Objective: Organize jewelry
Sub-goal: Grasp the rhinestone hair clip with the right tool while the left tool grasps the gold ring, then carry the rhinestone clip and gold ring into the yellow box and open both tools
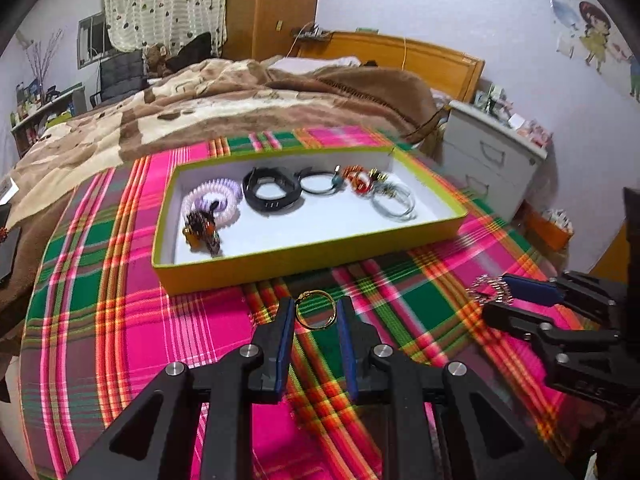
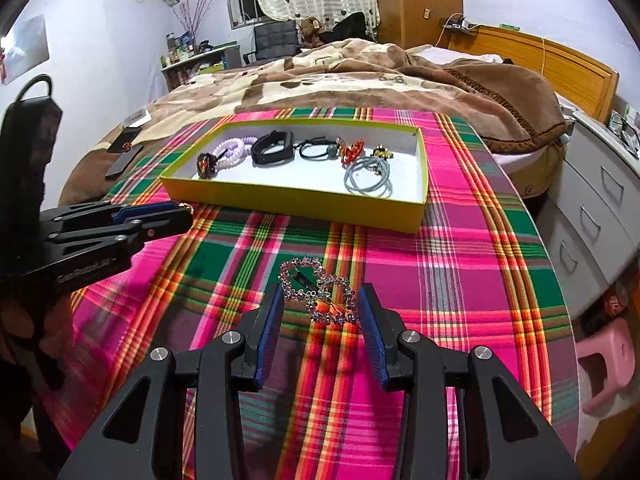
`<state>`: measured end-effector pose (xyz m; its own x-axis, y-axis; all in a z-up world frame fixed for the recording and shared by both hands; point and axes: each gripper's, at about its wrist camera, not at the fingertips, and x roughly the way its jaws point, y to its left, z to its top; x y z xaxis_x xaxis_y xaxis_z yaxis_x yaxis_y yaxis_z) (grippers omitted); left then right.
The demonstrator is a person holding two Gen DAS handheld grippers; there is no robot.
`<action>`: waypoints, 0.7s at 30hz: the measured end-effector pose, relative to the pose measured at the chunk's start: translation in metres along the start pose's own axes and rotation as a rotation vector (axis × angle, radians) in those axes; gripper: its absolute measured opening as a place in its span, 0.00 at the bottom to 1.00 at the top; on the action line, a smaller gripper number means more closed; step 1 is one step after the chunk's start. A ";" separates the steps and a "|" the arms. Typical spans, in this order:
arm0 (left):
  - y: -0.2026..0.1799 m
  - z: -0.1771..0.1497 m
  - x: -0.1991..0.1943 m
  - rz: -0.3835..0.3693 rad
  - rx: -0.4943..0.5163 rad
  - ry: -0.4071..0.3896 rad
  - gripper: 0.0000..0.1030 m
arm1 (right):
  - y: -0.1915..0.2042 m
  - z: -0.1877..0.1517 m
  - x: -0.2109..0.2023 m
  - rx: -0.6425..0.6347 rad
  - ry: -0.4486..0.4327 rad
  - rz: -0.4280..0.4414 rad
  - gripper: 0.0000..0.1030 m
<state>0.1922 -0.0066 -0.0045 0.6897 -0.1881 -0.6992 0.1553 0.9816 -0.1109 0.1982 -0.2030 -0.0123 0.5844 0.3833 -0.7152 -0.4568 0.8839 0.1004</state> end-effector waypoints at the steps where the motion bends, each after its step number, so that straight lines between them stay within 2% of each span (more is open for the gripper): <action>1: -0.001 0.002 -0.005 -0.005 -0.001 -0.011 0.21 | 0.000 0.002 -0.002 0.002 -0.006 0.000 0.38; 9: 0.002 0.019 -0.022 -0.013 0.007 -0.079 0.21 | 0.005 0.022 -0.009 -0.012 -0.049 -0.009 0.38; 21: 0.020 0.047 -0.002 0.012 0.024 -0.091 0.21 | 0.006 0.063 0.018 -0.021 -0.059 0.000 0.38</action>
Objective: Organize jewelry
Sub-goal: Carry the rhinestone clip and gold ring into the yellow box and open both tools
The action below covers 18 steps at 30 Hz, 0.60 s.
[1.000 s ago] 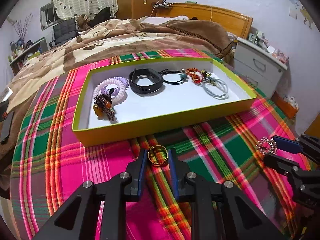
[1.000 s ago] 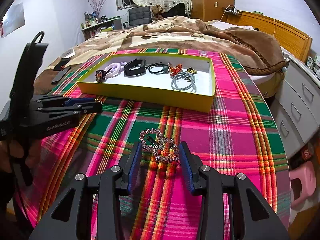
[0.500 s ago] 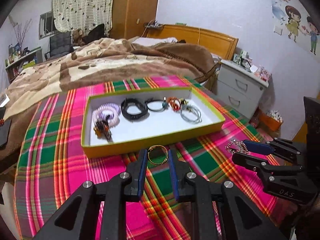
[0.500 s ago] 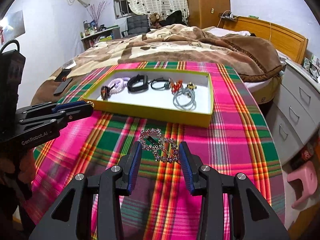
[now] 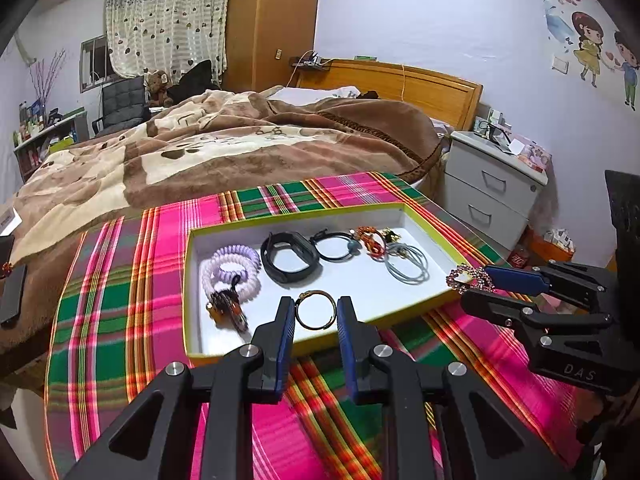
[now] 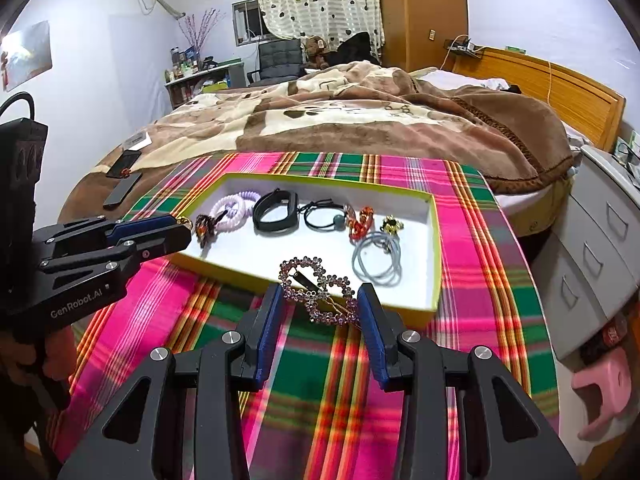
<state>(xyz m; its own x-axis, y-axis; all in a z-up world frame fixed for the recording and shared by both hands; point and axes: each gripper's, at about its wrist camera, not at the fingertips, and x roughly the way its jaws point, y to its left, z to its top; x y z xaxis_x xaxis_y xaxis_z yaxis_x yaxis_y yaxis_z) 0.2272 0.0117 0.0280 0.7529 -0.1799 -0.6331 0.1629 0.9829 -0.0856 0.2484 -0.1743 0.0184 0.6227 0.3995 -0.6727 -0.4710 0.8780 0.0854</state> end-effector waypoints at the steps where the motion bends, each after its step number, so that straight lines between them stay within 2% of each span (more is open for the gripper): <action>1: 0.002 0.002 0.003 0.000 0.000 0.002 0.21 | 0.000 0.003 0.004 -0.001 0.002 0.001 0.38; 9: 0.013 0.014 0.031 0.001 0.012 0.021 0.21 | -0.001 0.021 0.043 -0.005 0.046 0.008 0.38; 18: 0.023 0.011 0.070 0.002 -0.001 0.087 0.21 | -0.004 0.027 0.081 -0.016 0.105 -0.002 0.38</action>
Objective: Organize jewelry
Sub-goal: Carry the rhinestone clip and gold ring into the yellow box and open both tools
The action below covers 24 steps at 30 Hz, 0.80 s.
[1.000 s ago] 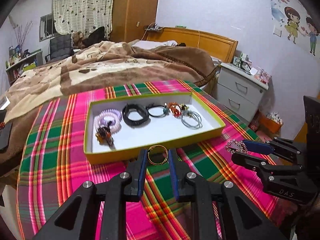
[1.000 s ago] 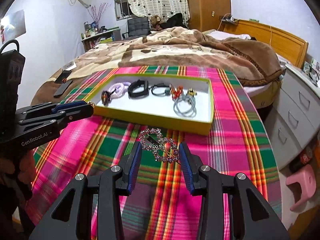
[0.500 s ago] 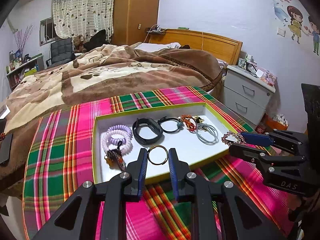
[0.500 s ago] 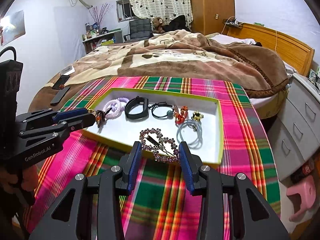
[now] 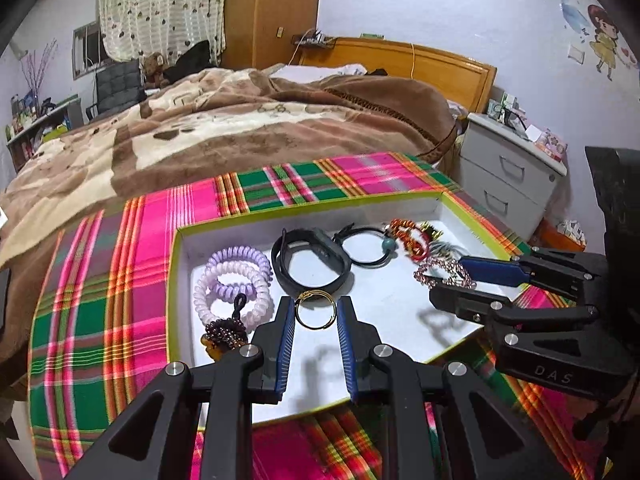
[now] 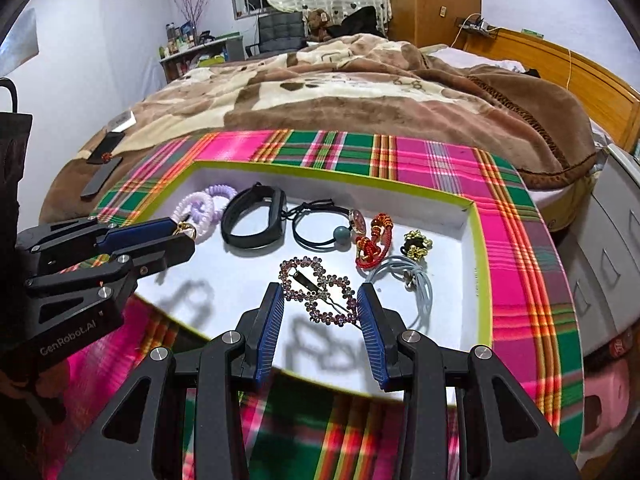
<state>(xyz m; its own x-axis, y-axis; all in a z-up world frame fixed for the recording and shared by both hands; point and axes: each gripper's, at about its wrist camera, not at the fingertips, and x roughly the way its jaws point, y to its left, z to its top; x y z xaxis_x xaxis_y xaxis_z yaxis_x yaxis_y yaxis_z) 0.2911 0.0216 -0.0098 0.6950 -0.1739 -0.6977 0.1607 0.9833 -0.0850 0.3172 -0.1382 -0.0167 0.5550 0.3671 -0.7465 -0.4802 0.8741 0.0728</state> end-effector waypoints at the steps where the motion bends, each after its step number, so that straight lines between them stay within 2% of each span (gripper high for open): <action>1: 0.000 0.000 0.003 0.000 0.000 0.007 0.21 | 0.000 0.000 0.004 0.000 0.008 -0.002 0.38; 14: 0.003 -0.001 0.032 0.016 0.018 0.089 0.21 | -0.002 0.004 0.027 -0.003 0.048 -0.016 0.38; 24: 0.000 0.000 0.034 0.024 0.037 0.096 0.21 | 0.001 0.002 0.029 -0.026 0.045 -0.033 0.39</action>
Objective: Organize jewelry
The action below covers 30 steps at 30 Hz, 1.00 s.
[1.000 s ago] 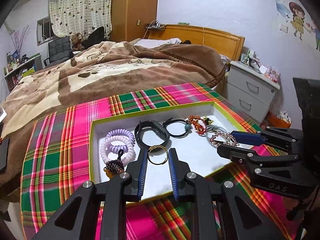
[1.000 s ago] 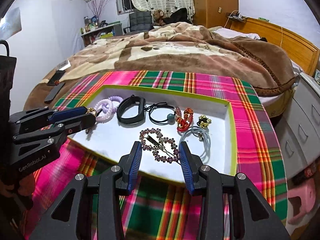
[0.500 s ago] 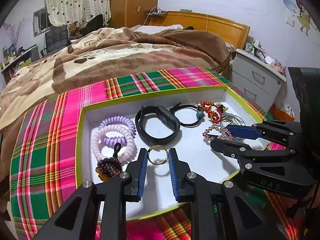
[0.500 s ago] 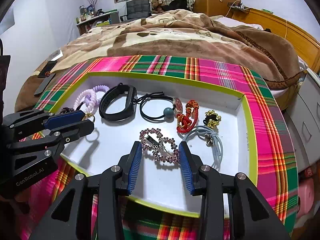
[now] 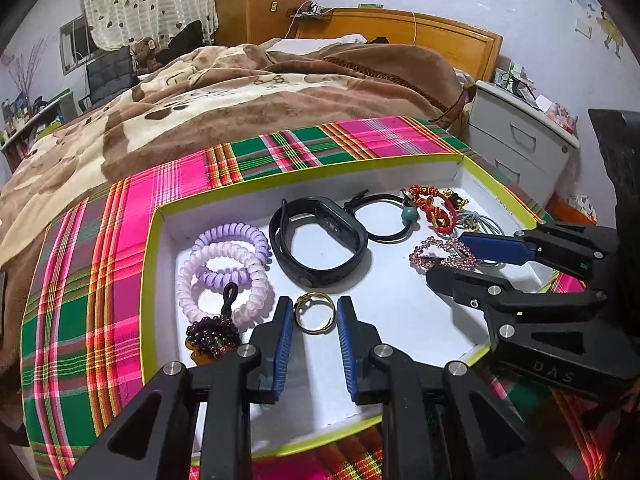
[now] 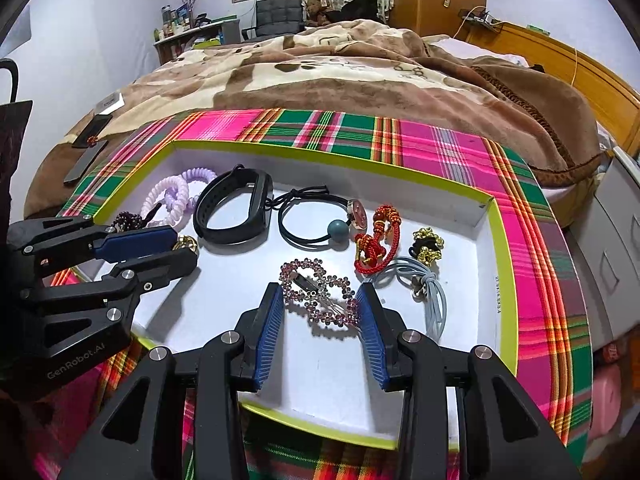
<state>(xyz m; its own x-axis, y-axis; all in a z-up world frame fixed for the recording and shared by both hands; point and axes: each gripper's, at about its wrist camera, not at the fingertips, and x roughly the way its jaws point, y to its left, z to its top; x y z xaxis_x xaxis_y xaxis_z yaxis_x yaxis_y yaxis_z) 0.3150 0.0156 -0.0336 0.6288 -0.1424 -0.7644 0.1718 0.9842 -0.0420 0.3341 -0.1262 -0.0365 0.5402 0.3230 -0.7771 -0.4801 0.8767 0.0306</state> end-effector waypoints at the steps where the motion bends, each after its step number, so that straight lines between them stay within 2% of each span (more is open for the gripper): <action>1: 0.000 0.000 0.000 -0.002 -0.002 0.001 0.21 | 0.000 0.000 -0.001 0.001 0.000 0.000 0.40; 9: 0.000 -0.002 -0.013 0.001 -0.012 -0.029 0.24 | -0.001 -0.001 -0.011 0.015 -0.022 0.006 0.42; 15: -0.002 -0.008 -0.039 0.017 -0.029 -0.070 0.24 | 0.001 -0.006 -0.037 0.025 -0.067 0.004 0.42; 22: -0.013 -0.033 -0.086 0.042 -0.053 -0.143 0.24 | 0.011 -0.028 -0.088 0.051 -0.148 0.003 0.43; 30: -0.034 -0.078 -0.135 0.055 -0.061 -0.202 0.24 | 0.029 -0.067 -0.135 0.049 -0.217 -0.007 0.43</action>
<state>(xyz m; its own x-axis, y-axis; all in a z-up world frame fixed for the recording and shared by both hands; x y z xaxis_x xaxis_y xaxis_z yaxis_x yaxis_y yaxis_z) 0.1650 0.0092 0.0210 0.7764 -0.1006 -0.6222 0.0906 0.9947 -0.0478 0.2012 -0.1679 0.0270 0.6822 0.3812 -0.6239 -0.4443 0.8939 0.0604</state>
